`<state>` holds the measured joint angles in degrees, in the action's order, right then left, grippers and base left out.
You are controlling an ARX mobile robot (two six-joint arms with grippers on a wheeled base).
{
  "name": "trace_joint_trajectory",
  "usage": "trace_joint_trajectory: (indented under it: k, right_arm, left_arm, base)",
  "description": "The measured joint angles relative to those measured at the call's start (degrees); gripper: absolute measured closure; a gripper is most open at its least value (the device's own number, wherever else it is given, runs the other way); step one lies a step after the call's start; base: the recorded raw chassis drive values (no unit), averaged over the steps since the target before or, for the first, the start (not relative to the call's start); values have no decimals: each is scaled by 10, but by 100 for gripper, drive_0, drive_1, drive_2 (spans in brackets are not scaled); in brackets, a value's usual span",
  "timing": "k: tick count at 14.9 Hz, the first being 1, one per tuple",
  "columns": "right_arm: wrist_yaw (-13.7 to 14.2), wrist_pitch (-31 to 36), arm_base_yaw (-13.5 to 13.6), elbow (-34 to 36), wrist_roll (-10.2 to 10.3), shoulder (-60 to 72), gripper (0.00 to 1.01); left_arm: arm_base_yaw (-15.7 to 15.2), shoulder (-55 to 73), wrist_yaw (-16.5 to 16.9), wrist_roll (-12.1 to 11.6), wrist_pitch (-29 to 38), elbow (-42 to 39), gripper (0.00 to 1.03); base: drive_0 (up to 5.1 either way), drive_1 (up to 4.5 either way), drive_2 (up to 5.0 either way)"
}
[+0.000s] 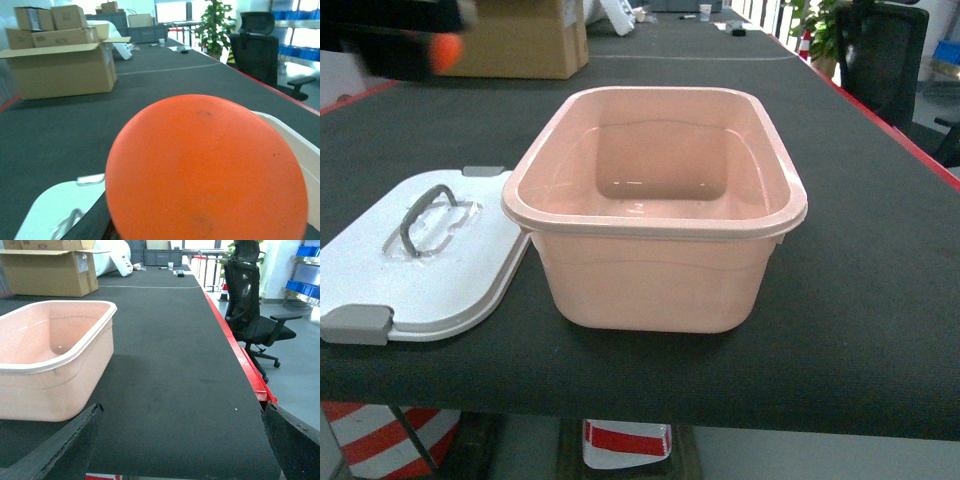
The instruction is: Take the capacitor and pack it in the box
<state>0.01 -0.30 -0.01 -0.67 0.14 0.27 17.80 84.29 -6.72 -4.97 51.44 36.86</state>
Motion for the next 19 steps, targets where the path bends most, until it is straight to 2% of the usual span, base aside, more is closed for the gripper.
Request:
trace_joint_trajectory:
  k: [1,2,3,5,7,10,11,12,13,15,16,19]
  right_arm:
    - [0,0,0,0,0,0,3]
    - [0,0,0,0,0,0,3]
    - [0,0,0,0,0,0,3]
    - [0,0,0,0,0,0,3]
    - [0,0,0,0,0,0,3]
    - [0,0,0,0,0,0,3]
    - [0,0,0,0,0,0,3]
    - [0,0,0,0,0,0,3]
    - [0,0,0,0,0,0,3]
    - [0,0,0,0,0,0,3]
    - [0,0,0,0,0,0,3]
    - [0,0,0,0,0,0,3]
  left_arm:
    - [22,86,-13,-11,-18,80,59]
    - [39,149,-20,-11,-48,146,59]
    - [57,208,-23,-5,-84,206,59]
    - [74,268,-25,21,-122,268,59]
    - [79,271,-29,34,-122,273,35]
    - [74,271,-32,35,-121,275,3]
    - [71,271,-17,44,-86,270,6]
    - [61,258,-1,53,-46,246,5]
    - [46,232,-1,62,-33,216,5]
    - [-21,192,-6,64,-23,195,5]
    - [-58,187,-1,57,-21,191,5]
    - [-151,241,0,42,-23,199,5]
  base:
    - [0,0,0]
    - [0,0,0]
    - [0,0,0]
    - [0,0,0]
    - [0,0,0]
    - [0,0,0]
    - [0,0,0]
    - [0,0,0]
    - [0,0,0]
    - [0,0,0]
    - [0,0,0]
    - [0,0,0]
